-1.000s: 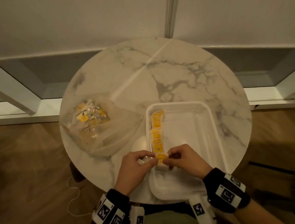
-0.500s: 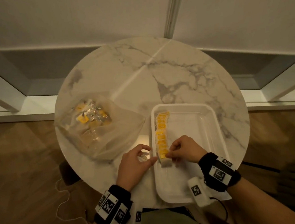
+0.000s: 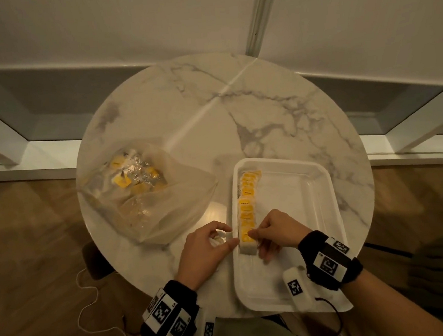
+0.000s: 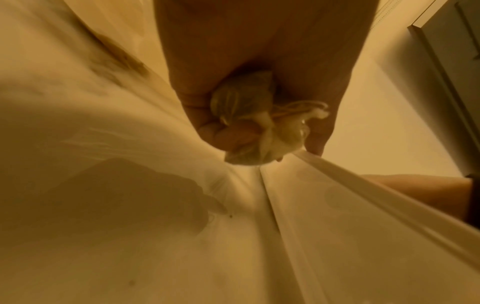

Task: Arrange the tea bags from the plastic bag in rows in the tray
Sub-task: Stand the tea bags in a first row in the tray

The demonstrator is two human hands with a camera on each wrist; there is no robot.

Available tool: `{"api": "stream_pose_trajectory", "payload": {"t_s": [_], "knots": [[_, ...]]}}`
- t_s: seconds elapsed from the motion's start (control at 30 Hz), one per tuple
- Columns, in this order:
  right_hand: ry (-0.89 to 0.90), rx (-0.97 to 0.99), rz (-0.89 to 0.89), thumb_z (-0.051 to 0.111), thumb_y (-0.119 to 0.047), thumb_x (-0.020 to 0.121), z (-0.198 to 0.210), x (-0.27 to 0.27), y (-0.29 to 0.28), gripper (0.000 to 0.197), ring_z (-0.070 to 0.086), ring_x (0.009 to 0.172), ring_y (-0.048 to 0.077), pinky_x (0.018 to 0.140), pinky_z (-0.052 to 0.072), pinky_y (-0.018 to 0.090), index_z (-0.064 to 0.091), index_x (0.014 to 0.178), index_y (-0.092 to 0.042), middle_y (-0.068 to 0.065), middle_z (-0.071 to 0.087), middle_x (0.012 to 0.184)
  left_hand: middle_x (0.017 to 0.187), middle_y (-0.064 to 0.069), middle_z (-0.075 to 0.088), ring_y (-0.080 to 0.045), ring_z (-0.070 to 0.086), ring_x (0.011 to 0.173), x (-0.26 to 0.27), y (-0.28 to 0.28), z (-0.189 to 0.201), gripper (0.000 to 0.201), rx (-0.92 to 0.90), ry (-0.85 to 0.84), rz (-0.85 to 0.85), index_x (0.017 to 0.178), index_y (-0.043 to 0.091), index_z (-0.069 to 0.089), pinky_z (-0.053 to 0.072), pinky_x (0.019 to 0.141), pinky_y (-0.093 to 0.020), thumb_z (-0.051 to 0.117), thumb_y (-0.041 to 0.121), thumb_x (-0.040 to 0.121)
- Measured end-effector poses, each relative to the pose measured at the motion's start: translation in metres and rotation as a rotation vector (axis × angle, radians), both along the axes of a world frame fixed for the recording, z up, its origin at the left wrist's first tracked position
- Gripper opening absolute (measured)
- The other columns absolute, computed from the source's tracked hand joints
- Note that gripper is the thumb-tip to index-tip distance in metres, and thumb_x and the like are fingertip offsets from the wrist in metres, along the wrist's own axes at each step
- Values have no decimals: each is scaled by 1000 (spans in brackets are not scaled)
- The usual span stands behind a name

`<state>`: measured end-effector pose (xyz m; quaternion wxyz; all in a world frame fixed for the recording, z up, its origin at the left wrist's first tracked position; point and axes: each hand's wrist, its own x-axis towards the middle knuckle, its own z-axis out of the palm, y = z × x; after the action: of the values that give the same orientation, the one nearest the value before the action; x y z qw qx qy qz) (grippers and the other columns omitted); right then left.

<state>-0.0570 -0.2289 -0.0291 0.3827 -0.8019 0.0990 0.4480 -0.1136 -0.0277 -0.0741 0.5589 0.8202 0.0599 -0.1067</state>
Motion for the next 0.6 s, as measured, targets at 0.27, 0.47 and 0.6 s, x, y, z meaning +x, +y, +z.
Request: {"api": "stream_pose_trajectory", "payload": {"t_s": [0.27, 0.47, 0.6], "knots": [[13, -18, 34, 71, -35, 88, 4, -3, -10, 34, 71, 59, 21, 47, 45, 16, 73, 81, -2, 14, 75, 77, 77, 11, 70, -3, 61, 73, 2, 1, -1, 21, 12, 5, -8, 83, 39, 69, 46, 69, -20, 79, 50, 68], [17, -21, 76, 72, -23, 88, -2, -3, -2, 27, 66, 50, 13, 44, 44, 14, 73, 86, 4, 19, 74, 80, 74, 15, 69, -3, 63, 73, 3, 0, 1, 15, 14, 9, -6, 81, 34, 71, 48, 70, -19, 85, 35, 74], [15, -12, 65, 71, -22, 89, -4, -1, -1, 27, 65, 49, 15, 45, 45, 15, 72, 84, 4, 19, 73, 77, 76, 15, 70, -3, 63, 75, 2, -1, 0, 23, -4, -13, -5, 78, 38, 70, 47, 70, -17, 74, 56, 65]]}}
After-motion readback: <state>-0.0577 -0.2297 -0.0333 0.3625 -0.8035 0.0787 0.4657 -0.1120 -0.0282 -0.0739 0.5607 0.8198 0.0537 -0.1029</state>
